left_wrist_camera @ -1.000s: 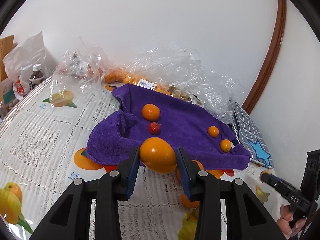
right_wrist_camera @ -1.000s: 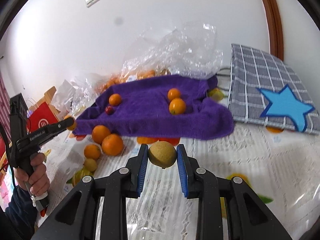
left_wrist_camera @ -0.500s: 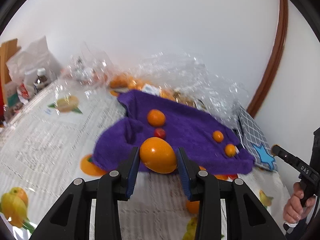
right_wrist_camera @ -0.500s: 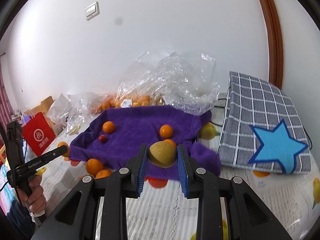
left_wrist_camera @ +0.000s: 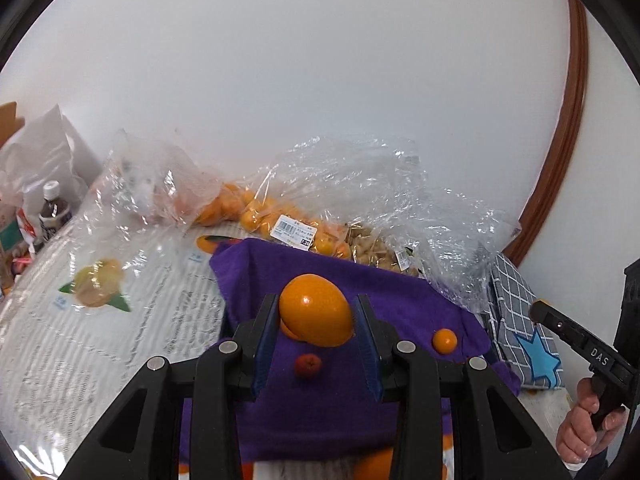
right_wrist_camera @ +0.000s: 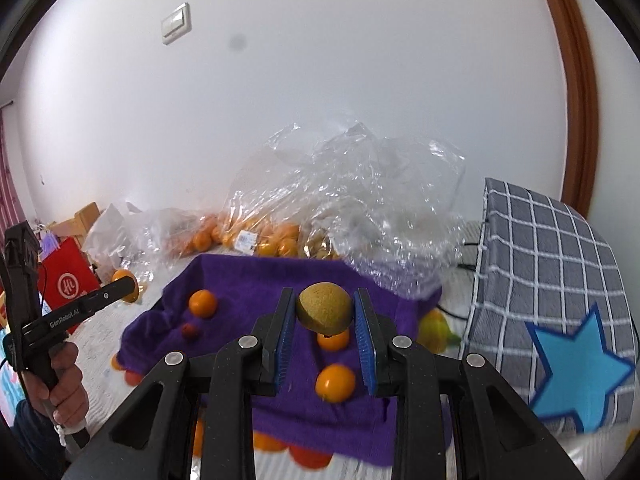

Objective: Organize fruits
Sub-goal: 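Carry the yellow fruit with the right tool while the left tool carries its orange over the towel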

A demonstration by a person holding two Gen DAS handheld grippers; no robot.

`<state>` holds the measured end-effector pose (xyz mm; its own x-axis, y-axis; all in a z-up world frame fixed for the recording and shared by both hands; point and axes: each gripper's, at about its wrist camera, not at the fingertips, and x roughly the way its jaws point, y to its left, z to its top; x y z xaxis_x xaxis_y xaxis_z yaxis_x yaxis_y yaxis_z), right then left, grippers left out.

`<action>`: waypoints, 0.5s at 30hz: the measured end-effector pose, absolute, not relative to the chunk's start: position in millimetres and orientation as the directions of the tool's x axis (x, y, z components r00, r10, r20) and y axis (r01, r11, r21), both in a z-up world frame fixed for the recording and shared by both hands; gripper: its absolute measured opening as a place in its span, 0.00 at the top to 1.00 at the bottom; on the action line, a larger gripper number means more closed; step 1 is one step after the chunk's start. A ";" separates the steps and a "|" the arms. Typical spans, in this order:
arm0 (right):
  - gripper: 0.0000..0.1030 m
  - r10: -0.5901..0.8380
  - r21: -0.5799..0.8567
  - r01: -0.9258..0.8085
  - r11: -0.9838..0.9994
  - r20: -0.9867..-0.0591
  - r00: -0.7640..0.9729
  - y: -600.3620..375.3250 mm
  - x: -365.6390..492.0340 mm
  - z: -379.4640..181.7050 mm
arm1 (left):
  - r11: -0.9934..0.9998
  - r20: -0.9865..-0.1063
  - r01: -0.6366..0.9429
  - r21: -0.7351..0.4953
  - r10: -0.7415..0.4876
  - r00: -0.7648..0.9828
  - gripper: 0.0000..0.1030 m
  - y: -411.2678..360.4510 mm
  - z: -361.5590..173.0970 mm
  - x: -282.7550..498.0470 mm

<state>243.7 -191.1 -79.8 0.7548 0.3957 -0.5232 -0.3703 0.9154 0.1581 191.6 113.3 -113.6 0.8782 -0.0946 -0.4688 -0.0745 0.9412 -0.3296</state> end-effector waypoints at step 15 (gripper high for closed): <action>0.72 0.404 0.277 -0.295 0.915 -0.672 0.621 -202.8 301.5 -151.3 | 0.904 -0.496 -0.103 -0.415 -0.129 0.859 0.66 127.7 -136.1 197.1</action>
<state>301.5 -202.8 -151.3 0.6215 0.4036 -0.6715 -0.2949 0.9146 0.2767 197.1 127.7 -136.1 0.8587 -0.1295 -0.4959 -0.1031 0.9041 -0.4146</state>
